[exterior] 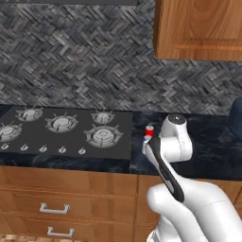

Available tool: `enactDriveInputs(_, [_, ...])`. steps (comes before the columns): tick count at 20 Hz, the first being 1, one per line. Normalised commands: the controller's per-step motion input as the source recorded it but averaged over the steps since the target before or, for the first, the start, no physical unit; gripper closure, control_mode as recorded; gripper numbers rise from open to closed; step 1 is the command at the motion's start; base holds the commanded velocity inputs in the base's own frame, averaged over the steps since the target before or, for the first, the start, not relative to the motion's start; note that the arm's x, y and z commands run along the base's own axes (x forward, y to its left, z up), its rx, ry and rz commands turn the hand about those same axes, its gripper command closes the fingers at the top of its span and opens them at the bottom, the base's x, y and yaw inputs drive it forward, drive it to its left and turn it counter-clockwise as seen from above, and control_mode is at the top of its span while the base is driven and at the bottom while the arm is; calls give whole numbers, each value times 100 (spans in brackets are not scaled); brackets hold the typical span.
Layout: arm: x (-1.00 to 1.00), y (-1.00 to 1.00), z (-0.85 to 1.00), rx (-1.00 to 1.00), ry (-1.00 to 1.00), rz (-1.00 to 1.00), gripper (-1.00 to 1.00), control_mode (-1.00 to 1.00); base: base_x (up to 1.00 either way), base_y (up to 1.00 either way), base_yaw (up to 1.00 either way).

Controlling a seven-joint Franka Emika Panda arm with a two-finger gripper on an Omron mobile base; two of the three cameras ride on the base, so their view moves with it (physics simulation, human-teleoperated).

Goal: Four empty soda cans are scattered around the kitchen. Gather all the cans and cluster them next to the stove for recycling.

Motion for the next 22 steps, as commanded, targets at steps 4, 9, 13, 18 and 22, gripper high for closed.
enactDriveInputs(4, [0, 0, 0, 0, 0, 0, -100, 100, -64, -1, 18])
enactDriveInputs(9, [0, 0, 0, 0, 0, 0, -100, 100, -22, -4, 93])
enactDriveInputs(13, [0, 0, 0, 0, 0, 0, -100, 100, -4, 0, 100])
enactDriveInputs(18, [0, 0, 0, 0, 0, 0, -100, 100, -4, 0, 100])
enactDriveInputs(22, [0, 0, 0, 0, 0, 0, -100, 100, -4, 0, 100])
